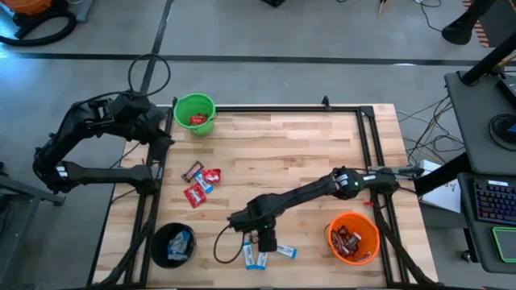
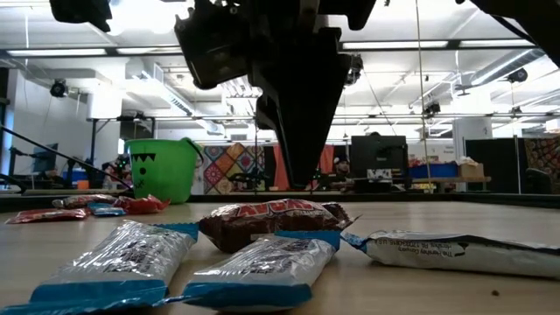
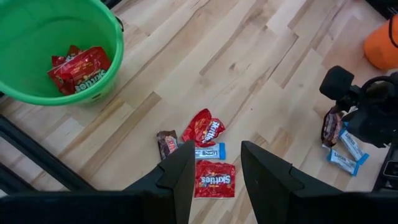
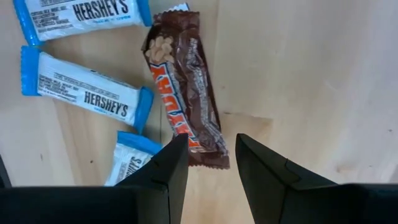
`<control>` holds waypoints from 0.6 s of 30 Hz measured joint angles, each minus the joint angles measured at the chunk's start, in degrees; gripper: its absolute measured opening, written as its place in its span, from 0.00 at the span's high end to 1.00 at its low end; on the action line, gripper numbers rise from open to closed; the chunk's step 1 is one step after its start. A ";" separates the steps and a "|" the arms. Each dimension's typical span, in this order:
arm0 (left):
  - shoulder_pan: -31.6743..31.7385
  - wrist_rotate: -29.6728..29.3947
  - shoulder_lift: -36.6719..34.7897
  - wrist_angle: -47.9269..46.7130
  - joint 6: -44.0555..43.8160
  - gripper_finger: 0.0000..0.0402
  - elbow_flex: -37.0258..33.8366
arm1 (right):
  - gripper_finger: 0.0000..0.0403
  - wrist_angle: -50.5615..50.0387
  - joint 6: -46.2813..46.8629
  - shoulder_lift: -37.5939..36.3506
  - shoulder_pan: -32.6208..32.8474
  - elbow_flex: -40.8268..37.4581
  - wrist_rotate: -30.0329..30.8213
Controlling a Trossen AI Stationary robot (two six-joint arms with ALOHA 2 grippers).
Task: Sort candy
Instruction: Put the brown chocolate into the orange bucket
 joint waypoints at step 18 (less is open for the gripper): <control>0.00 0.00 0.07 -0.01 1.51 0.72 0.00 | 0.69 1.38 0.68 0.22 0.02 -0.23 -3.02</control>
